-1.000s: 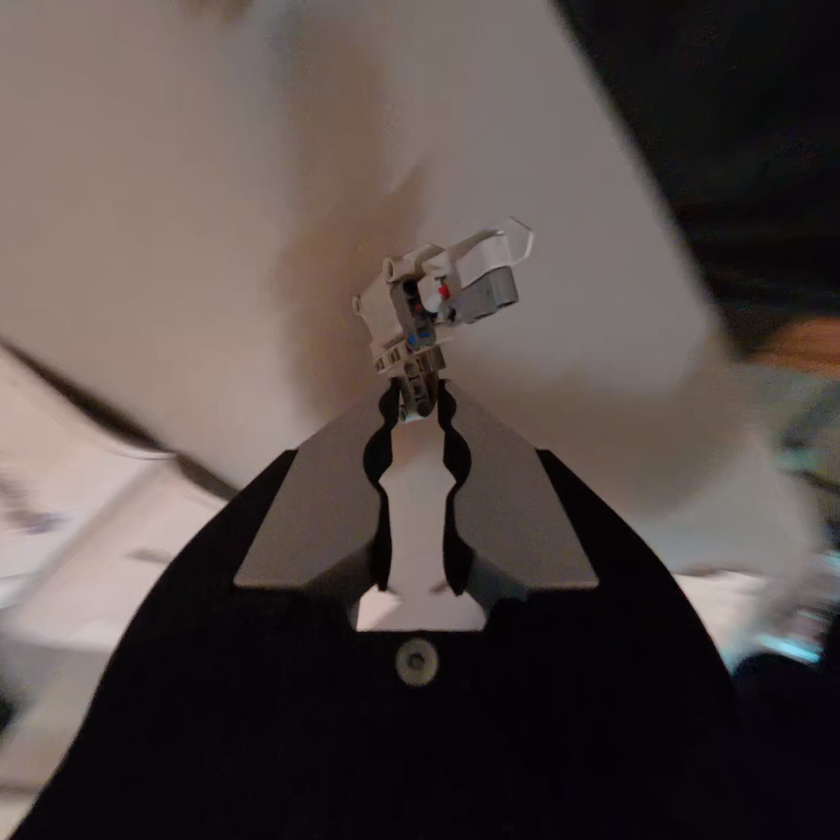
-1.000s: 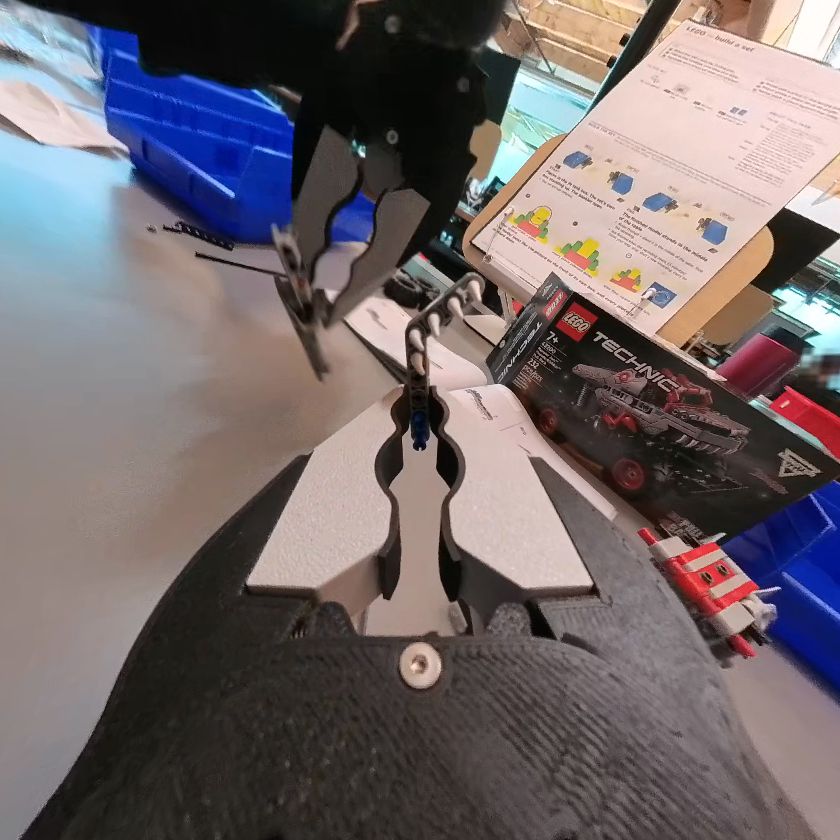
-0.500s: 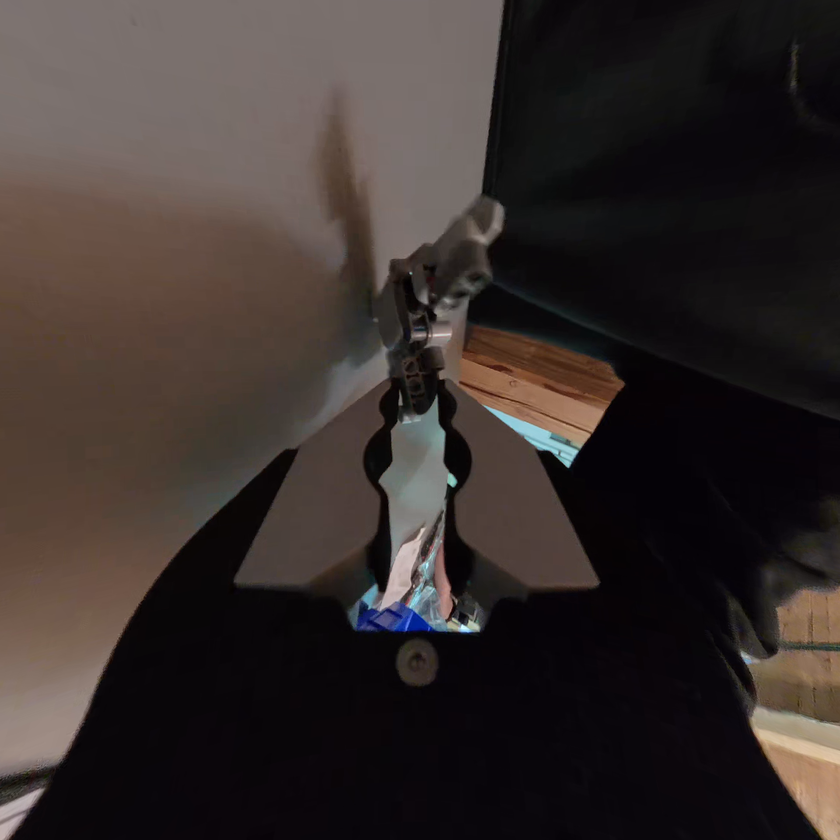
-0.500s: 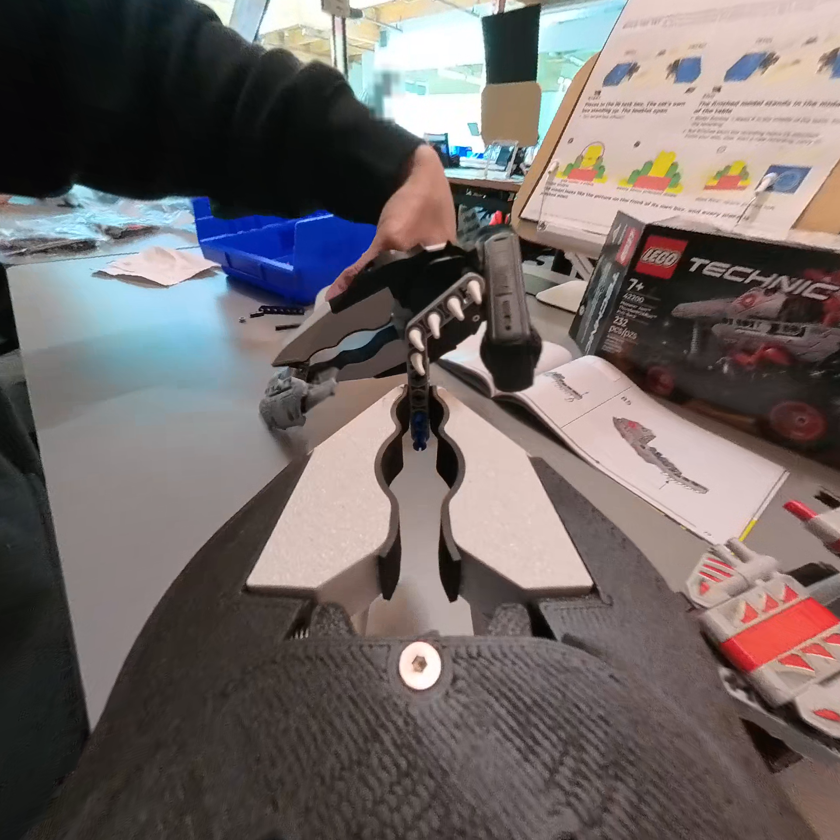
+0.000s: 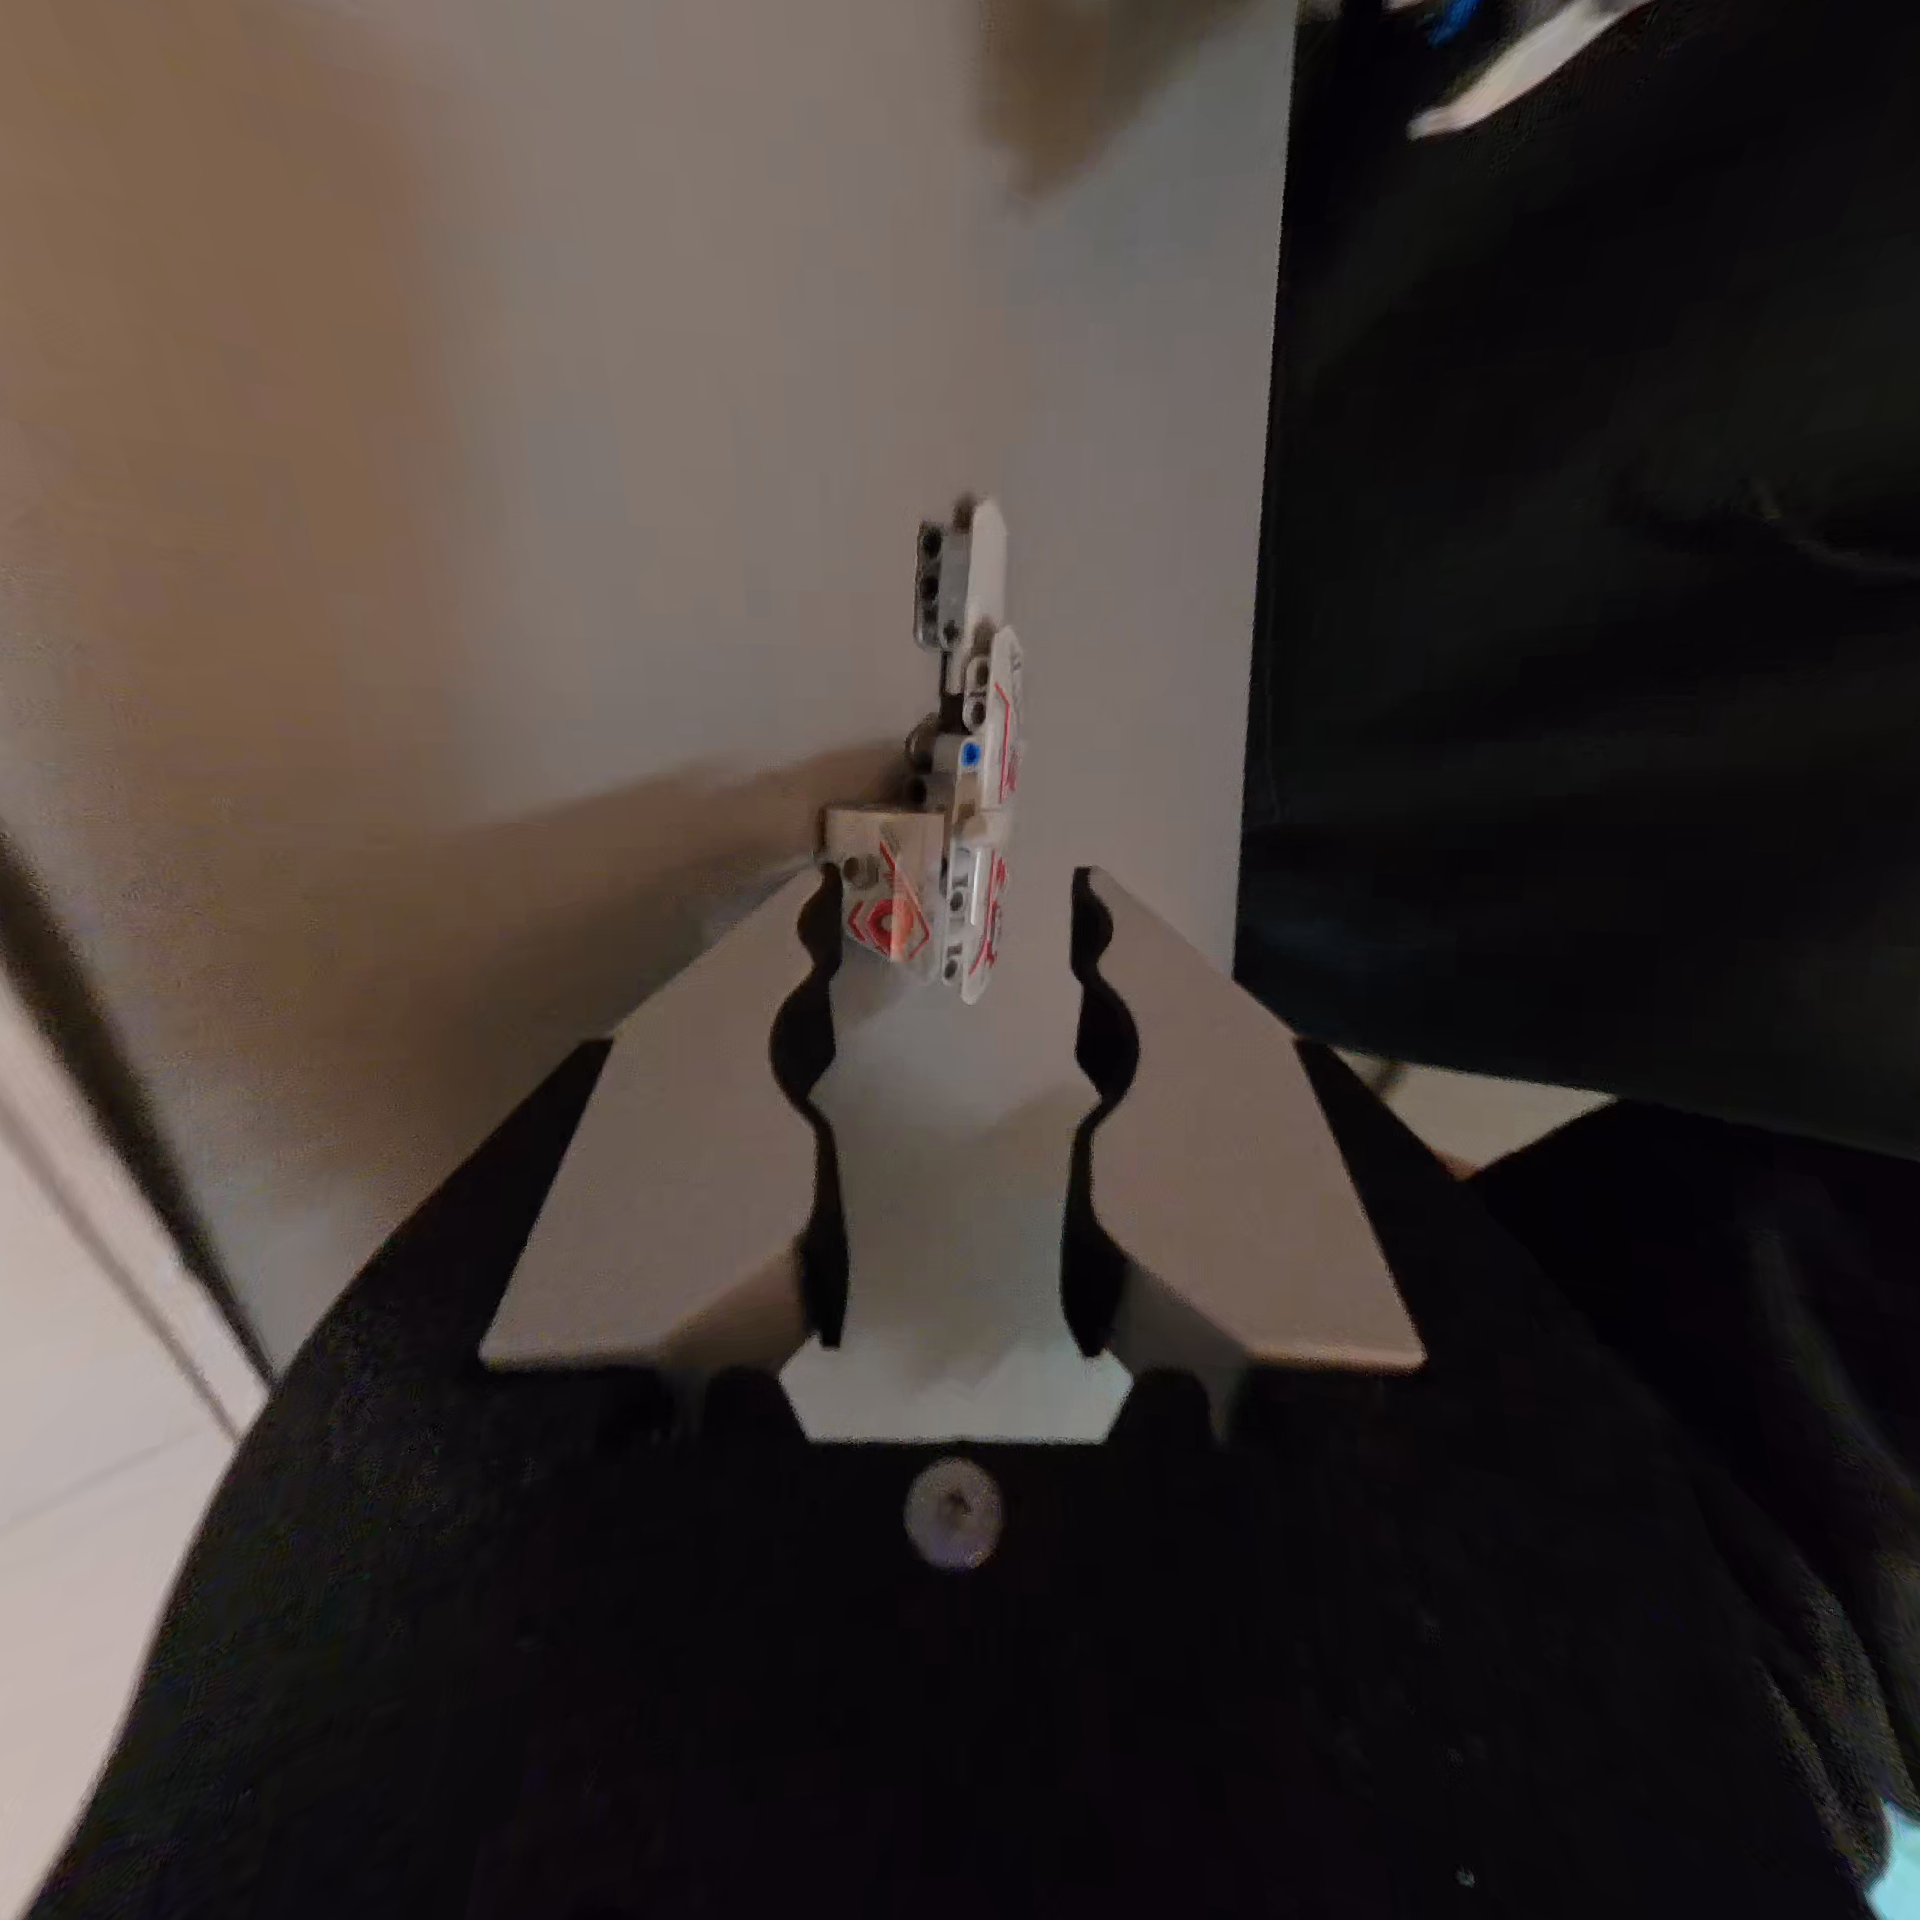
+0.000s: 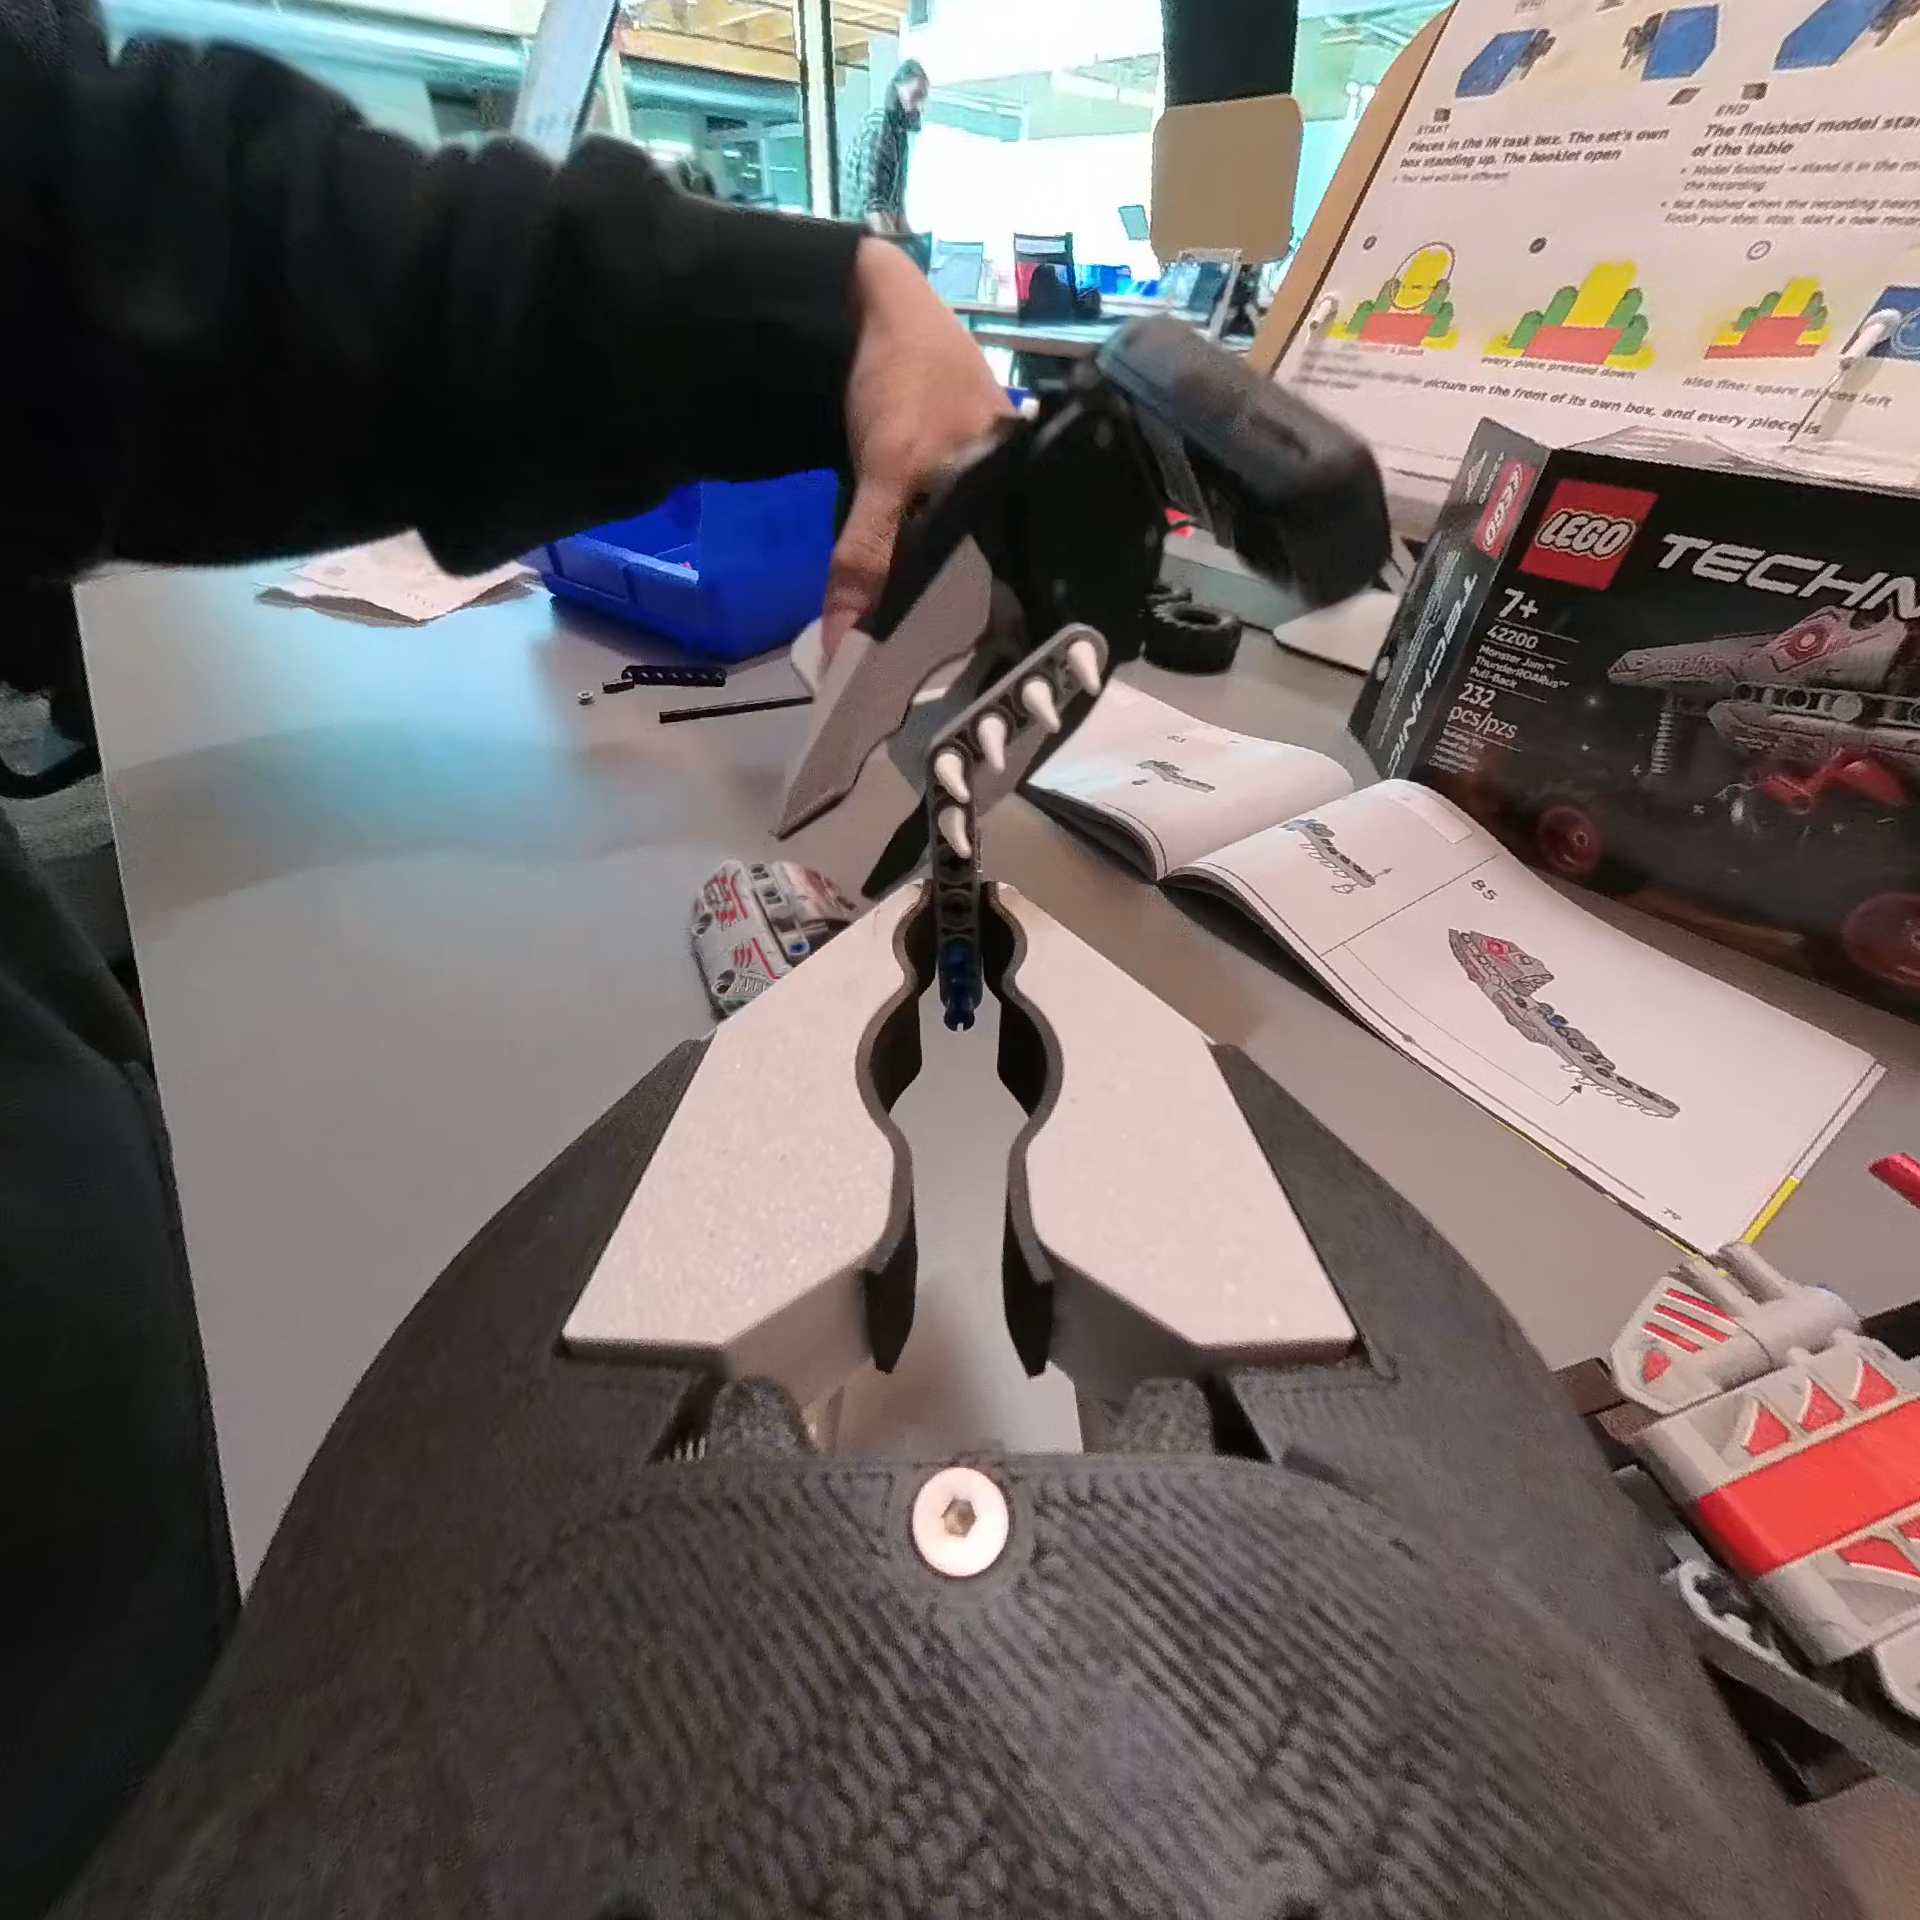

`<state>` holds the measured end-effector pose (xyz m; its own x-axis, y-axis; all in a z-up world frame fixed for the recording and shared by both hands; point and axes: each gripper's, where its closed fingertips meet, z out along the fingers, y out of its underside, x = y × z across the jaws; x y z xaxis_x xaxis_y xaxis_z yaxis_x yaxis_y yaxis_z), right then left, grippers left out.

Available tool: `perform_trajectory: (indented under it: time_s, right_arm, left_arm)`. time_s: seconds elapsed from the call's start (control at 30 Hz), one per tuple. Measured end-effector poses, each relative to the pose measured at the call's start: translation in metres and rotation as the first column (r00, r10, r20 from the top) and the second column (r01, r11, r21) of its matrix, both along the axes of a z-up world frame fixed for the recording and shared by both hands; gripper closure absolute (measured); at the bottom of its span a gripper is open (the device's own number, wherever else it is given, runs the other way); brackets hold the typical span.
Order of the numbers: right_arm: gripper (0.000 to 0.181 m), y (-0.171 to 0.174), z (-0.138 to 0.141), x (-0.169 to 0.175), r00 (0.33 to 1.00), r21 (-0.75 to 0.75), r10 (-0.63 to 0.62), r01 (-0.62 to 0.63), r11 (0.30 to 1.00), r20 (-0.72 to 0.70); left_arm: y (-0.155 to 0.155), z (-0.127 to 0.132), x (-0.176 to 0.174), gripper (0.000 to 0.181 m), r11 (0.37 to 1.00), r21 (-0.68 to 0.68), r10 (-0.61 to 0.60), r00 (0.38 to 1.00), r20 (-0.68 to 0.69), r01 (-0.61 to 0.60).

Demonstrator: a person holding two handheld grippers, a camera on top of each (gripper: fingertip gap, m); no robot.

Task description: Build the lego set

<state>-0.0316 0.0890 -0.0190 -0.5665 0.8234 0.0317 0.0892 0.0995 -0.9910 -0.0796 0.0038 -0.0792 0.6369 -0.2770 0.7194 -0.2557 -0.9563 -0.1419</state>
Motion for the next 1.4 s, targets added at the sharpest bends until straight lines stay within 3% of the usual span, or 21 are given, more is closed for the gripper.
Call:
perform_trajectory:
  time_s: [0.1, 0.17, 0.2, 0.27, 0.3, 0.47, 0.7, 0.8, 0.9, 0.97, 1.03, 1.13, 1.2, 1.4]
  right_arm:
    - [0.176, 0.0, 0.002, -0.002, 1.0, -0.036, -0.004, 0.004, 0.999, 0.004]
    - [0.176, -0.003, 0.007, -0.004, 1.0, -0.111, 0.003, -0.002, 0.994, 0.009]
    - [0.176, -0.006, 0.011, -0.005, 1.0, -0.17, 0.015, -0.012, 0.985, 0.012]
    - [0.176, -0.012, 0.022, -0.008, 0.999, -0.338, 0.052, -0.046, 0.94, 0.01]
    - [0.176, -0.014, 0.028, -0.01, 0.998, -0.429, 0.068, -0.056, 0.902, 0.013]
    - [0.176, -0.019, 0.041, -0.02, 0.991, -0.663, 0.132, -0.083, 0.744, 0.025]
    - [0.176, -0.021, 0.051, -0.017, 0.981, -0.807, 0.194, -0.125, 0.578, -0.013]
    - [0.176, -0.01, 0.053, -0.02, 0.992, -0.837, 0.127, -0.083, 0.54, -0.016]
    - [0.176, -0.002, 0.055, -0.022, 0.997, -0.849, 0.069, -0.054, 0.525, -0.021]
    - [0.176, 0.002, 0.056, -0.025, 0.999, -0.864, 0.042, -0.036, 0.502, -0.017]
    - [0.176, 0.005, 0.055, -0.027, 1.0, -0.882, 0.027, -0.021, 0.471, -0.009]
    - [0.177, 0.007, 0.054, -0.031, 1.0, -0.91, 0.019, -0.013, 0.413, -0.006]
    - [0.176, 0.007, 0.052, -0.034, 1.0, -0.924, 0.023, 0.001, 0.382, 0.01]
    - [0.176, -0.006, 0.049, -0.039, 0.999, -0.907, 0.036, 0.006, 0.42, 0.024]
  left_arm:
    - [0.018, 0.016, -0.016, 0.142, 0.959, 0.253, 0.168, 0.977, -0.134, -0.13]
    - [0.039, 0.041, -0.016, 0.149, 0.844, 0.499, 0.306, 0.941, -0.146, -0.197]
    - [0.047, 0.057, -0.007, 0.15, 0.765, 0.6, 0.353, 0.932, -0.086, -0.235]
    - [0.057, 0.081, 0.013, 0.149, 0.624, 0.713, 0.407, 0.912, 0.055, -0.321]
    - [0.06, 0.086, 0.021, 0.148, 0.582, 0.728, 0.424, 0.899, 0.109, -0.362]
    - [0.063, 0.094, 0.043, 0.154, 0.464, 0.725, 0.444, 0.842, 0.308, -0.509]
    - [0.07, 0.085, 0.048, 0.157, 0.43, 0.706, 0.426, 0.816, 0.391, -0.563]
    - [0.076, 0.089, 0.055, 0.158, 0.402, 0.661, 0.41, 0.77, 0.489, -0.634]
    - [0.087, 0.096, 0.045, 0.163, 0.253, 0.634, 0.469, 0.666, 0.58, -0.731]
    - [0.09, 0.104, 0.034, 0.17, 0.137, 0.551, 0.501, 0.538, 0.678, -0.823]
    - [0.089, 0.11, 0.033, 0.173, 0.084, 0.488, 0.479, 0.464, 0.745, -0.869]
    - [0.09, 0.092, 0.036, 0.173, 0.101, 0.515, 0.543, 0.481, 0.688, -0.851]
    - [0.09, 0.088, 0.034, 0.165, 0.08, 0.528, 0.577, 0.471, 0.667, -0.846]
    - [0.09, 0.091, 0.036, 0.17, 0.068, 0.541, 0.57, 0.478, 0.668, -0.838]
